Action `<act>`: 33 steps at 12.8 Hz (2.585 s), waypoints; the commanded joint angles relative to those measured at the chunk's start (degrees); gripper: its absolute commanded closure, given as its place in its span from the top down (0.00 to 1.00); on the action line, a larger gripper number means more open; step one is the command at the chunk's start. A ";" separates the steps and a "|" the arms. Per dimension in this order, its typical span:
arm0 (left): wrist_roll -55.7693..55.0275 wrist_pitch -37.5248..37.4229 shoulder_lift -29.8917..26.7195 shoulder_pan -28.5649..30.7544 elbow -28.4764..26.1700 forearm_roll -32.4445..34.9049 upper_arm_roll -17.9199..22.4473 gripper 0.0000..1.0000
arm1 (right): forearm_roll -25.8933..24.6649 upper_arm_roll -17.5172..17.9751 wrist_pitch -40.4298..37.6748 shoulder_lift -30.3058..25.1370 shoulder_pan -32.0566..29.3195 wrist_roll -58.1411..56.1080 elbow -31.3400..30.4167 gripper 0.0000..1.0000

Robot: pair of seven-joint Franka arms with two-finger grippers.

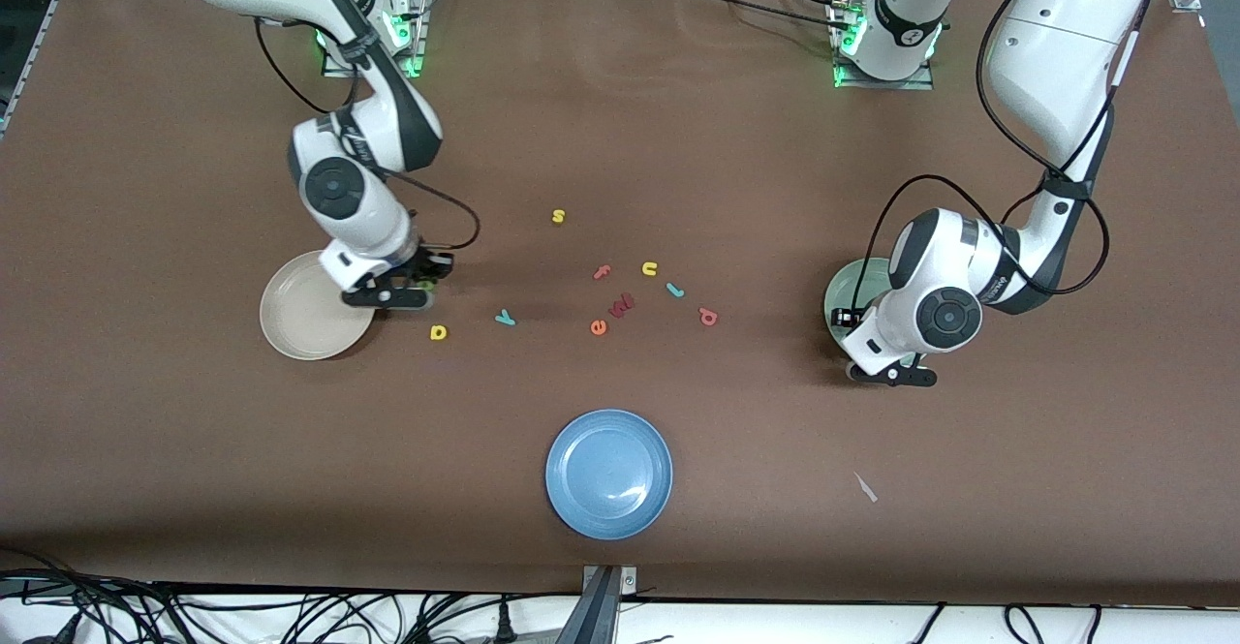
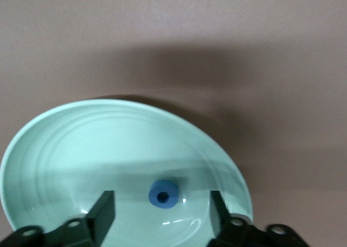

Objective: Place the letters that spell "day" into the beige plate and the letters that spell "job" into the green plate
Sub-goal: 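Drop the o in the green plate while the right gripper drops p in beige, then move the left gripper to the pink p while the right gripper reaches the yellow a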

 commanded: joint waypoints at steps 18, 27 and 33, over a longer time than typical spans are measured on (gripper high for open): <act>-75.26 8.37 5.19 -11.09 8.56 -2.12 -9.17 1.00 | 10.77 -8.20 -12.50 6.60 2.23 3.72 14.62 1.00; -83.16 9.07 9.32 -12.06 9.00 -2.46 -8.90 0.98 | 11.73 -7.42 -7.85 13.46 6.47 12.36 19.99 1.00; -85.46 9.07 10.21 -12.15 9.09 -2.46 -8.82 0.39 | 14.63 -7.24 -3.80 15.92 7.17 12.01 19.82 1.00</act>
